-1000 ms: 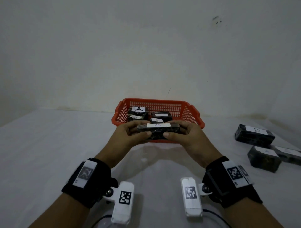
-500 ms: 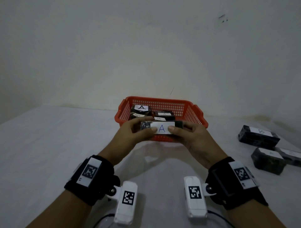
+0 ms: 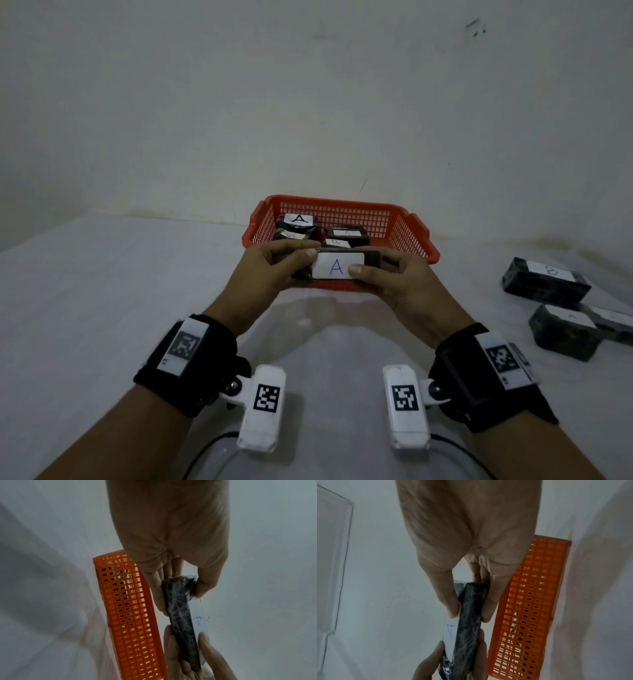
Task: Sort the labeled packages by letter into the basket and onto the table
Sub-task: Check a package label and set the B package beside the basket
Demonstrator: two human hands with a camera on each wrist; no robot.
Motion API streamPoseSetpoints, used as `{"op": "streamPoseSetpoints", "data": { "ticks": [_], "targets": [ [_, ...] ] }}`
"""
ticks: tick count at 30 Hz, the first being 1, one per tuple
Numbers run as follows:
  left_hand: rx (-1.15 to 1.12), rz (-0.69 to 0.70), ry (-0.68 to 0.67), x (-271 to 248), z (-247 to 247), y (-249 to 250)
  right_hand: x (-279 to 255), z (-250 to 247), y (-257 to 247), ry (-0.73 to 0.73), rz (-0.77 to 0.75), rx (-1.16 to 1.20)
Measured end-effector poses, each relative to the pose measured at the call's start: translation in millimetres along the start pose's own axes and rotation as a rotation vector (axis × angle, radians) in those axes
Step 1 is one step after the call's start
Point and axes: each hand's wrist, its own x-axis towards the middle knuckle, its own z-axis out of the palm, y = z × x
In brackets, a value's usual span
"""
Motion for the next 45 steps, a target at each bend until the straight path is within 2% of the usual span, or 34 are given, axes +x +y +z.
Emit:
{"op": "streamPoseSetpoints", "data": {
  "ticks": [3,9,13,15,18,23,29,33,36,38,41,45],
  "targets": [
    [-0.05,-0.028,-0.063,-1.4,-0.6,2.8,-1.6,-2.9,-1.5,0.012,-0.024,-0.048],
    [0.078,0.072,-0.044,-4.0,-1.3,4.6,-3.2,1.5,-8.0,-0.02,0.036,0.027],
    [0.122,0.111,-0.089,-8.2,2.6,6.5,-2.1,2.7,-8.3,0.061,0.054,0.078],
    [0.098,0.095,-0.115,-7.6,3.8,6.0,-1.4,2.4,-6.9,0.098,0.036,0.099],
    [0.036,-0.008,-0.1,-4.7,4.4,5.6,-0.2,1.2,-5.4,0.128,0.002,0.076],
    [0.142,0.043,-0.007,-5.4,6.8,6.1,2.5,1.4,-0.5,0.05,0.036,0.065],
    [0.114,0.016,-0.068,-7.2,7.1,8.7,1.4,1.3,1.5,0.036,0.001,0.002],
    [0.091,0.008,0.015,-4.9,1.5,7.9,1.3,1.8,-0.6,-0.001,0.036,0.116],
    [0.085,-0.028,-0.03,-5.7,0.3,8.8,0.4,-0.2,0.1,0.013,0.005,0.074],
    [0.132,-0.003,-0.02,-5.9,1.1,9.7,0.3,-0.9,1.4,0.018,0.002,0.056],
    [0.146,0.05,0.022,-6.1,0.9,9.7,0.9,1.0,0.2,0.001,0.041,0.056],
    [0.168,0.093,-0.053,-9.5,2.7,11.0,-0.9,3.3,-6.2,-0.031,0.121,0.059]
  ]
}}
